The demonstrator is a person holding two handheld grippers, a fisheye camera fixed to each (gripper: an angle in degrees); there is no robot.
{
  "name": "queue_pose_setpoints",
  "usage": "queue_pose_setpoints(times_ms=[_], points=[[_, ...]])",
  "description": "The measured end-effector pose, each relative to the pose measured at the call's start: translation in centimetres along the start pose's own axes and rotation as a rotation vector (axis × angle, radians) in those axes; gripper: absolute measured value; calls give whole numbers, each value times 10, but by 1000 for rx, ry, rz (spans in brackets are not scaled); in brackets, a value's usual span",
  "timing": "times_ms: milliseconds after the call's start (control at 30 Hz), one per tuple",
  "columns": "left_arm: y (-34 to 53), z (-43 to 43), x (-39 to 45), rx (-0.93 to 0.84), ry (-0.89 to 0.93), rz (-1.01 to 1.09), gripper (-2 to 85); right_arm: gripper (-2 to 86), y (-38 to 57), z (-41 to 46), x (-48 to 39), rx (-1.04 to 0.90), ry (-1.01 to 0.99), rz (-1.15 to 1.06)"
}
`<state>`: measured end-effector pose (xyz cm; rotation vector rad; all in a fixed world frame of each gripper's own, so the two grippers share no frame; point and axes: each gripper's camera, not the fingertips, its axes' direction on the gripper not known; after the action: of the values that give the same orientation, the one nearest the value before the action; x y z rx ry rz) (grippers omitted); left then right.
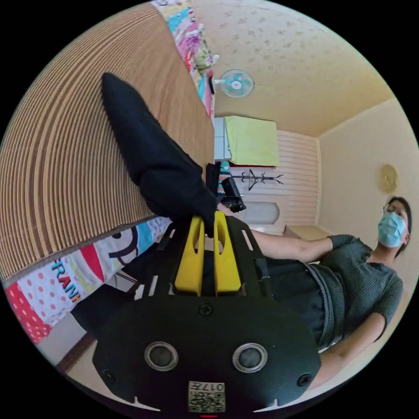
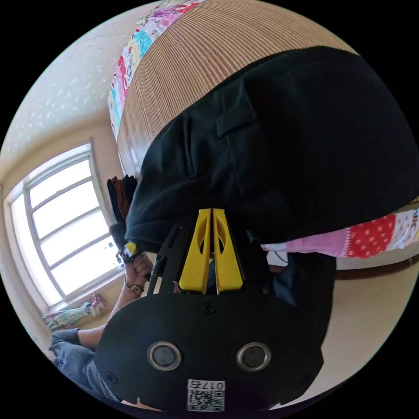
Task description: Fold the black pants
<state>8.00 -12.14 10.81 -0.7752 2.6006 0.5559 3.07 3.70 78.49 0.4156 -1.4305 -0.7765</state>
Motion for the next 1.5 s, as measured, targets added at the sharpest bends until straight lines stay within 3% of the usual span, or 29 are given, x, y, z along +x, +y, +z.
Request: queue_pose_setpoints(times_ms=[133,333,467,567,700,800,1067,1167,1233,1300,1400,1500], points=[[-26,39,77,-147,-236,212,18,3,6,5,15,-92,-343,75],[-55,122,149,-313,-415,435,9,3,18,-39,36,-112,-780,-46],[-64,198,162,-444,-467,534,17,3,19,-98,63,-65,-784,-85],[-66,264,153,-566,-476,555,35,3,20,-152,104,-31,-662,-68],[-67,318,136,-672,-469,493,44,3,34,-225,190,25,-385,159],[-70,305,112,-623,-494,385,61,4,54,-267,245,34,-233,336],[-63,143,-15,-114,-683,-229,181,21,77,-295,288,73,-572,279],[-46,115,-67,-79,-553,-435,211,68,80,-291,288,152,-731,246],[-32,124,-102,-141,-254,-541,205,159,84,-283,289,213,-810,294],[-20,139,-117,-226,-129,-652,179,198,84,-274,288,235,-868,320],[-16,141,-106,-248,-33,-645,75,285,77,-256,280,187,-902,333],[-17,132,-83,-196,68,-637,53,351,60,-248,260,152,-903,244]])
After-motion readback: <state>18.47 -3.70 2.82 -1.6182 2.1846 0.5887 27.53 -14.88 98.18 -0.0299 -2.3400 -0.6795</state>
